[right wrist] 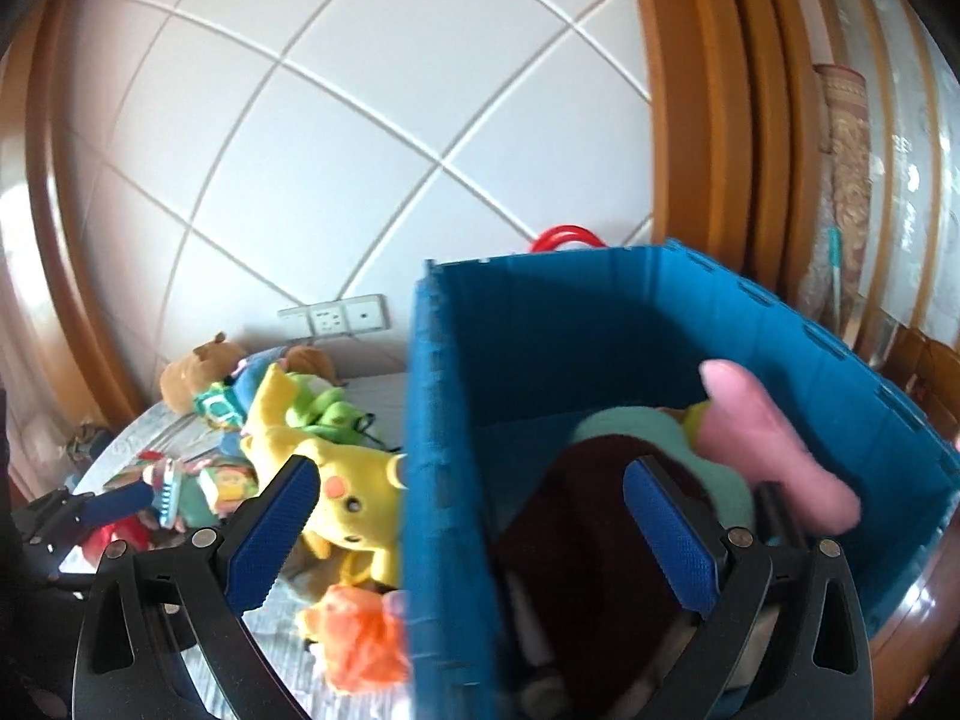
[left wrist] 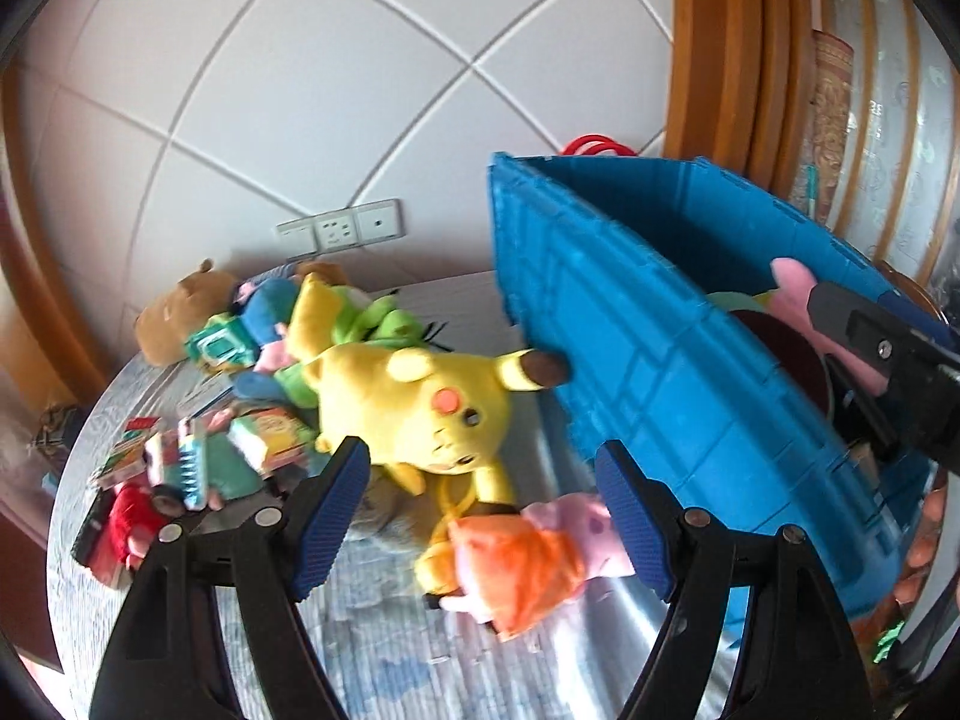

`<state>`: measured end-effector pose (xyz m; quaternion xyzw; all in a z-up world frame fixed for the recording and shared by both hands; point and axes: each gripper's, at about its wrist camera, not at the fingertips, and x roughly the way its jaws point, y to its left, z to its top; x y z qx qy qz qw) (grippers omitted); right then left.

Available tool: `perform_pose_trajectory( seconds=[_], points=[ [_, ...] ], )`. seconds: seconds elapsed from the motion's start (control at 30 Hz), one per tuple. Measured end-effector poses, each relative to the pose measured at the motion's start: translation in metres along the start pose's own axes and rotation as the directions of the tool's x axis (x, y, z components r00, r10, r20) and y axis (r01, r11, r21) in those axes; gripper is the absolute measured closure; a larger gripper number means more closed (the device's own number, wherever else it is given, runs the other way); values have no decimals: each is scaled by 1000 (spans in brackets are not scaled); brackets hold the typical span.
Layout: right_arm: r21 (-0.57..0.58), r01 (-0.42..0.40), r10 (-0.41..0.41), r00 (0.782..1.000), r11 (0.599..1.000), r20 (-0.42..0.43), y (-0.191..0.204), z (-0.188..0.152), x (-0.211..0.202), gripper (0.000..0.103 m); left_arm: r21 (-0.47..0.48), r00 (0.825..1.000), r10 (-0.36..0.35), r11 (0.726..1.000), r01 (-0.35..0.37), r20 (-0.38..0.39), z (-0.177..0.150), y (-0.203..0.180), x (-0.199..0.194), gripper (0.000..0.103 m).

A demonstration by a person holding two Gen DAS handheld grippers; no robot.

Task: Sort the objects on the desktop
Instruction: 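Withdraw both grippers from the crate back over the table, then lower the left gripper onto the black roller while the right approaches the green alien plush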

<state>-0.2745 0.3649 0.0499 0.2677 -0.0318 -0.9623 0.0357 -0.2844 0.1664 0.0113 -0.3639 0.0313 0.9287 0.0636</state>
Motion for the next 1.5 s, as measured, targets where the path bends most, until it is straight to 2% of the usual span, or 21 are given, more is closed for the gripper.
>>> perform_pose_trajectory(
  seconds=[0.13, 0.33, 0.6, 0.77, 1.0, 1.1, 1.27, 1.5],
  points=[
    [-14, -11, 11, 1000, 1000, -3, 31, -7, -4, 0, -4, 1000, 1, 1000, -1, -11, -15, 27, -4, 26],
    [-33, 23, -24, 999, 999, -31, 79, -26, -7, 0, -3, 1000, -17, 1000, 17, -24, -40, 75, -10, 26],
    [-9, 35, -36, 996, 999, -80, 154, -62, -4, 0, -6, 998, -4, 1000, 4, -63, -76, 146, -14, 26],
    [-22, 1, -4, 988, 1000, -154, 194, -87, 20, 0, -31, 995, 15, 999, -18, -102, -99, 189, -11, 26],
    [-72, -82, 65, 975, 994, -212, 244, -99, 49, 0, -118, 988, 83, 988, -99, -132, -122, 241, -8, 26],
    [-84, -128, 105, 966, 988, -236, 262, -101, 64, 0, -152, 981, 121, 978, -144, -149, -131, 262, -8, 26],
    [-134, -238, 189, 934, 962, -304, 296, -109, 91, 0, -226, 965, 185, 948, -225, -187, -145, 293, -6, 26],
    [-149, -325, 251, 894, 934, -372, 336, -123, 119, 0, -285, 943, 239, 910, -301, -232, -167, 335, -6, 26]
  ],
)
